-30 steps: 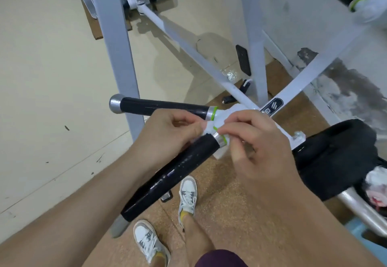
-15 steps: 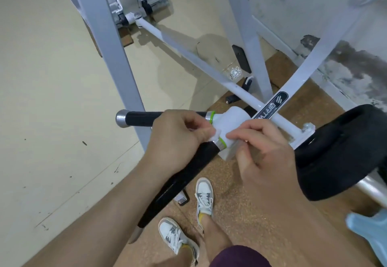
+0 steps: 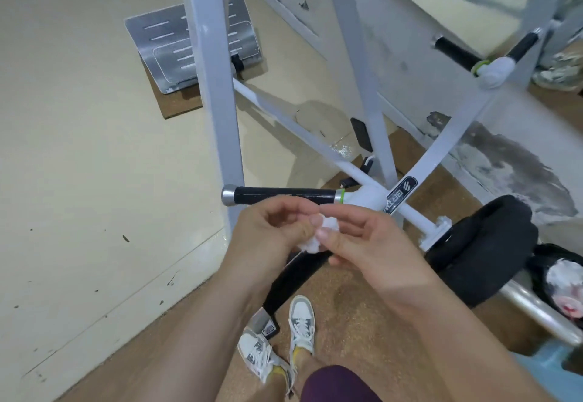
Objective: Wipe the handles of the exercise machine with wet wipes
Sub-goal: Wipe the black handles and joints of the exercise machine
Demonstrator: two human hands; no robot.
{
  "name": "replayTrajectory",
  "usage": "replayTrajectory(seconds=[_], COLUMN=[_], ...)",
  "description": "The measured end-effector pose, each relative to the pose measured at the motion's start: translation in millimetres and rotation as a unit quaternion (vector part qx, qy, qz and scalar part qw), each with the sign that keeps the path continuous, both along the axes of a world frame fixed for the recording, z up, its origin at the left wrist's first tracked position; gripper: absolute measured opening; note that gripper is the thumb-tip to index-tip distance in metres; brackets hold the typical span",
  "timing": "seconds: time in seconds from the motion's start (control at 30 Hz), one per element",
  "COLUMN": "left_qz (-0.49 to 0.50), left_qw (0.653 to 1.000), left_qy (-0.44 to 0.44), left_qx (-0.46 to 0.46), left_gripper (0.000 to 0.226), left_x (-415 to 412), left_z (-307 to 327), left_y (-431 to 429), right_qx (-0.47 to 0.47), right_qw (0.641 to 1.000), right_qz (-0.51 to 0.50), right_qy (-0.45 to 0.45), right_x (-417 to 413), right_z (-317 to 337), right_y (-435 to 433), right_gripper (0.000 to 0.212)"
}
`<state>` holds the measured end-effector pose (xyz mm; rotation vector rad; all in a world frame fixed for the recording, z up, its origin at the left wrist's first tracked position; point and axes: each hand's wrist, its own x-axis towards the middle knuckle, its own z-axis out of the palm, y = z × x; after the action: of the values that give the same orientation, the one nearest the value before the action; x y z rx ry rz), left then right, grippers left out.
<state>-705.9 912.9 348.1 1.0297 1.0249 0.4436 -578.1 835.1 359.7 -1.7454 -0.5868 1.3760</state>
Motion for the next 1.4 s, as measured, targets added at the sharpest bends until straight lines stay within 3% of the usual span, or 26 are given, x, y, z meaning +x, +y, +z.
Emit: replayTrajectory(seconds=[0.1, 0.17, 0.3, 0.37, 0.47, 0.5, 0.57, 0.63, 0.73, 0.9, 0.97, 1.07, 1.17, 1.3, 1.4], left_qz=[0.08, 0.068, -0.066, -0.092, -0.106, -0.115, -0.147, -0.133, -0.072, 0.051, 0.124, 0.226, 0.221, 0.121, 0.181], left_qw=[0.99, 0.991, 0.998, 0.988, 0.909, 0.877, 0.824, 0.797, 0.777, 0.801, 0.792, 0.772, 0.778, 0.839, 0.916], left_qy=[-0.089, -0.086, 0.011, 0.096, 0.275, 0.321, 0.384, 0.41, 0.425, 0.421, 0.427, 0.452, 0.453, 0.364, 0.262], left_qx=[-0.08, -0.076, -0.004, 0.082, 0.294, 0.339, 0.389, 0.424, 0.458, 0.423, 0.419, 0.385, 0.375, 0.387, 0.244], left_gripper=[0.013, 0.019, 0.031, 0.031, 0.014, 0.007, 0.015, 0.023, 0.01, 0.008, 0.009, 0.011, 0.016, 0.015, 0.005], left_x=[-15.6, -25.4, -39.6, -42.9, -37.2, -32.9, -20.5, -5.2, 22.6, 80.2, 83.0, 77.6, 93.2, 121.7, 127.8], left_z=[4.9, 8.2, 15.1, 13.0, -2.1, -10.1, -31.0, -44.3, -52.4, -69.1, -63.6, -57.5, -64.6, -62.9, -49.0], left_y=[-6.9, -8.3, -12.6, -18.5, -37.5, -46.3, -64.2, -77.3, -91.4, -111.3, -114.8, -108.5, -100.3, -106.4, -102.9], right_qx=[0.028, 0.022, 0.023, 0.022, -0.003, -0.01, -0.007, 0.031, 0.087, 0.102, 0.137, 0.179, 0.181, 0.144, 0.113], right_qw=[0.997, 0.996, 0.994, 0.995, 0.981, 0.973, 0.955, 0.936, 0.928, 0.959, 0.96, 0.941, 0.92, 0.967, 0.989], right_qz=[-0.067, -0.086, -0.103, -0.089, -0.012, 0.018, 0.075, 0.132, 0.168, 0.096, 0.088, 0.164, 0.207, 0.115, 0.076], right_qy=[-0.006, 0.03, 0.009, -0.044, -0.192, -0.23, -0.286, -0.326, -0.321, -0.248, -0.228, -0.236, -0.278, -0.173, -0.056], right_x=[-15.6, -19.8, -23.8, -24.6, -14.8, -9.9, -0.7, 7.4, 21.8, 63.5, 78.3, 72.8, 66.8, 103.1, 122.9], right_z=[10.0, 13.3, 16.9, 11.8, -6.1, -13.5, -28.1, -41.6, -59.7, -68.9, -65.5, -65.3, -69.1, -54.9, -40.5], right_y=[2.7, 3.9, 2.1, -2.4, -10.9, -14.3, -23.5, -34.1, -47.4, -55.6, -47.6, -28.4, -23.7, -31.9, -16.9], right_gripper=[0.015, 0.016, 0.016, 0.012, 0.014, 0.016, 0.021, 0.023, 0.029, 0.035, 0.032, 0.02, 0.018, 0.026, 0.019])
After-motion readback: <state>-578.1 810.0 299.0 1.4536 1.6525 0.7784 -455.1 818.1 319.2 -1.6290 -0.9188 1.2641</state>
